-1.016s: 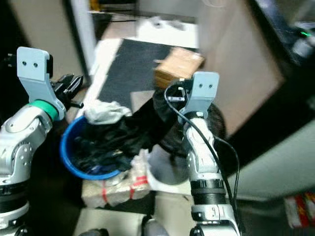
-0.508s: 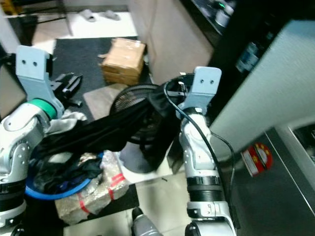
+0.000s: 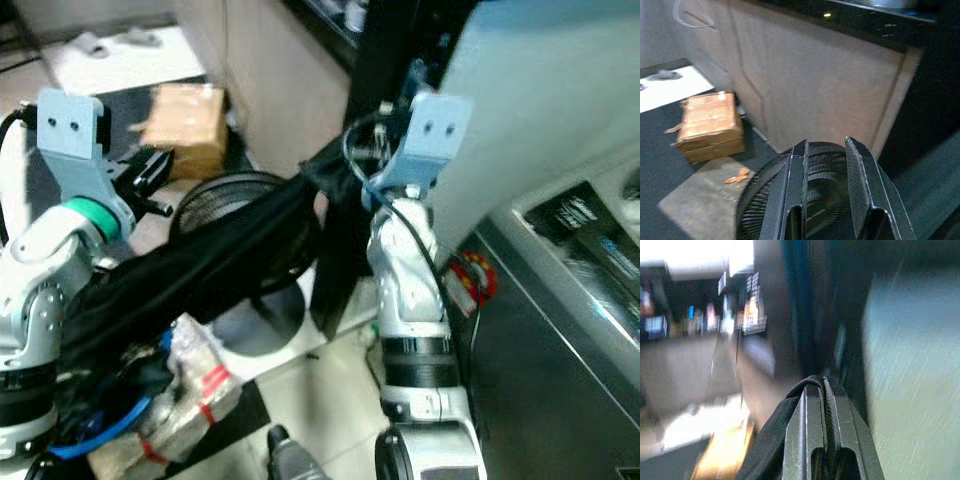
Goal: Clothes washing
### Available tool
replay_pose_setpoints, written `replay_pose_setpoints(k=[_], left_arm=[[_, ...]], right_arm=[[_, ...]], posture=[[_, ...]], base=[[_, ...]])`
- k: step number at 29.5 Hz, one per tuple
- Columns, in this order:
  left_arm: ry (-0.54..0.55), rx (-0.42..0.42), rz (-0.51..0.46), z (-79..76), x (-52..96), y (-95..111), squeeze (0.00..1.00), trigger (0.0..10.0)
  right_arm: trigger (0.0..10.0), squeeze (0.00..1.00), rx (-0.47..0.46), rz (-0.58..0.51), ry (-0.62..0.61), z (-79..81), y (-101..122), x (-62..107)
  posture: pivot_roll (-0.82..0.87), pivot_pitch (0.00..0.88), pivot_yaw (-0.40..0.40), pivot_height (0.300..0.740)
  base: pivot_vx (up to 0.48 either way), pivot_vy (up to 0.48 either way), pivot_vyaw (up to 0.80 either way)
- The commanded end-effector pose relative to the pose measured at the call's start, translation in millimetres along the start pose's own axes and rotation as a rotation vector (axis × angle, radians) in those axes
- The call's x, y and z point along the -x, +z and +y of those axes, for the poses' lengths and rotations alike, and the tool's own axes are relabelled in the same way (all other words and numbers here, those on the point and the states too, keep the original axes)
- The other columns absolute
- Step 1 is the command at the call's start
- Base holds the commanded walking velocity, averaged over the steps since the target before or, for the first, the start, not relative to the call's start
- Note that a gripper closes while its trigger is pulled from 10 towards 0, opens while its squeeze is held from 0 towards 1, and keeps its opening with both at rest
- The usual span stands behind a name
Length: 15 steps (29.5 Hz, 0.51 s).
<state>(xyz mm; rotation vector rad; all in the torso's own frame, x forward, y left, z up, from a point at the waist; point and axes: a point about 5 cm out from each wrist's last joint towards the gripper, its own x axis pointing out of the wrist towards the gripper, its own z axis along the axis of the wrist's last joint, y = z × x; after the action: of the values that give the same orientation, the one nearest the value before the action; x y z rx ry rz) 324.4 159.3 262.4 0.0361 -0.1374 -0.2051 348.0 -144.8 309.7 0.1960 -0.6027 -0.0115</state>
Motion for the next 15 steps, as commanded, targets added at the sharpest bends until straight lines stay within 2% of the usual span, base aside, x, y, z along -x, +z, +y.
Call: replay_pose_setpoints(k=[1, 5, 8, 13, 14, 15], left_arm=[[0.002, -0.007, -0.005, 2.3, 0.0, 2, 0.0, 10.0], [-0.025, -0.002, -0.053, 2.5, 1.4, 14, 0.0, 10.0], [-0.115, 0.002, -0.152, -2.8, 14.7, 34, 0.0, 10.0], [-0.134, -0.007, -0.185, -4.1, 20.7, 41, 0.0, 10.0], [-0.14, -0.063, -0.216, -8.2, 30.1, 48, 0.0, 10.0], [-0.14, -0.063, -0.216, -8.2, 30.1, 48, 0.0, 10.0]], right_arm=[[10.0, 0.0, -0.016, -0.151, -0.019, -1.7, 30, -6.5], [10.0, 0.0, 0.001, -0.192, -0.001, 3.2, 35, -9.2], [10.0, 0.0, 0.004, -0.184, 0.034, 8.5, 34, -1.7], [10.0, 0.0, 0.004, -0.18, 0.045, 9.5, 33, 0.9], [10.0, 0.0, 0.015, -0.172, 0.064, 10.2, 32, 6.9], [10.0, 0.0, 0.015, -0.172, 0.064, 10.2, 32, 6.9]], posture=[[0.06, 0.086, 0.04, 0.74], [0.07, 0.083, 0.037, 0.74], [0.07, 0.083, 0.041, 0.74], [0.07, 0.083, 0.041, 0.74], [0.08, 0.092, 0.033, 0.74], [0.08, 0.092, 0.033, 0.74]], base=[[0.0, 0.0, -0.8], [0.0, 0.0, -0.8], [0.0, 0.0, -0.8], [0.0, 0.0, -0.8], [0.0, 0.0, -0.8], [0.0, 0.0, -0.8]])
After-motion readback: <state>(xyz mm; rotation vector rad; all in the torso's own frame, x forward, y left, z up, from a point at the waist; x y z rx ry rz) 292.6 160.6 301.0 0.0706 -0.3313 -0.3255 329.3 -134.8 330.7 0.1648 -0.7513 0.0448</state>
